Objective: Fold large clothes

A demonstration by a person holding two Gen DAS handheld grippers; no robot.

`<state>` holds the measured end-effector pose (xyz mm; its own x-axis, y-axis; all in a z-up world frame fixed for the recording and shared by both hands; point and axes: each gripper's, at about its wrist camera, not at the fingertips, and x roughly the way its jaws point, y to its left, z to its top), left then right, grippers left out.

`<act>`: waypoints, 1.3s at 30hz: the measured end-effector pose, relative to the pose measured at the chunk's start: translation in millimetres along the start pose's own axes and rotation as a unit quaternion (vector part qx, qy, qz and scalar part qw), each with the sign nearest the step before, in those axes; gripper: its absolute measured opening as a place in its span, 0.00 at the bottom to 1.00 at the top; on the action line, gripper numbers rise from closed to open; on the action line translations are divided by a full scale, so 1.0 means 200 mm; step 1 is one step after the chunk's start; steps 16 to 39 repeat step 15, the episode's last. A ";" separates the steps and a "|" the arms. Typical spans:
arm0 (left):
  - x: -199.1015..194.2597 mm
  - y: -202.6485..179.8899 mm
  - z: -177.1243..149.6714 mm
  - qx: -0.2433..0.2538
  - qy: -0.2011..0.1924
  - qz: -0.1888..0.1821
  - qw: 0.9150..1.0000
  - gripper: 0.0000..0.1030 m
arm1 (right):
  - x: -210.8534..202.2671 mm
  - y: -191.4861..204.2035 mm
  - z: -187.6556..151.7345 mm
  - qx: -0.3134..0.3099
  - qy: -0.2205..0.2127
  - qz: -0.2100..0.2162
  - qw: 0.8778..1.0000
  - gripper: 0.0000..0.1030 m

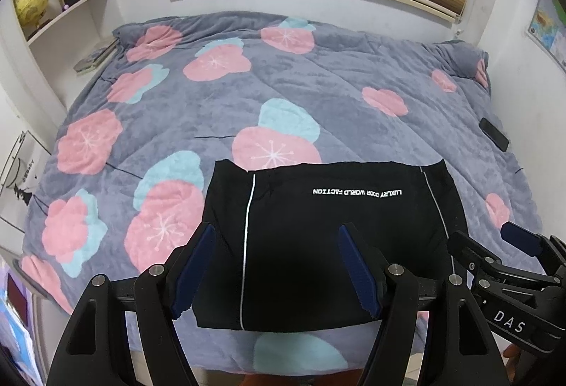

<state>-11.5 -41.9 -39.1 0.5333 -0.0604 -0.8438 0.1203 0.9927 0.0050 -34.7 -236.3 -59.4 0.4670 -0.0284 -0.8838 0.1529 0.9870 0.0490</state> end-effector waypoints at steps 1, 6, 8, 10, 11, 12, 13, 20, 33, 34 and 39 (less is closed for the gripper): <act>0.00 0.00 0.00 0.000 0.000 0.001 1.000 0.71 | 0.00 0.00 0.00 0.000 0.000 0.000 1.000 0.86; 0.00 0.02 -0.01 0.001 -0.001 0.003 1.000 0.71 | 0.01 0.05 -0.02 -0.002 0.003 0.000 1.000 0.86; 0.00 0.03 -0.01 0.003 -0.003 0.006 1.000 0.71 | 0.01 0.06 -0.03 -0.004 0.004 0.000 1.000 0.86; -0.01 0.03 -0.01 0.006 -0.007 0.012 1.000 0.71 | 0.01 0.07 -0.03 -0.002 0.004 0.000 1.000 0.86; -0.02 0.03 -0.01 0.009 -0.014 0.026 1.000 0.71 | 0.01 0.07 -0.03 -0.002 0.004 0.001 1.000 0.86; -0.02 0.03 -0.02 0.013 -0.021 0.039 0.999 0.71 | 0.01 0.08 -0.03 -0.002 0.004 0.001 1.000 0.86; -0.03 0.03 -0.02 0.021 -0.028 0.054 0.998 0.71 | 0.01 0.09 -0.03 -0.003 0.003 0.001 1.000 0.86; -0.04 0.04 -0.02 0.024 -0.032 0.060 0.997 0.71 | 0.01 0.09 -0.03 -0.004 0.004 0.001 1.000 0.86; -0.04 0.04 -0.02 0.024 -0.032 0.060 0.997 0.71 | 0.01 0.09 -0.03 -0.004 0.004 0.001 1.000 0.86; -0.04 0.04 -0.02 0.024 -0.032 0.060 0.997 0.71 | 0.01 0.09 -0.03 -0.004 0.004 0.001 1.000 0.86; -0.04 0.04 -0.02 0.024 -0.032 0.060 0.997 0.71 | 0.01 0.09 -0.03 -0.004 0.004 0.001 1.000 0.86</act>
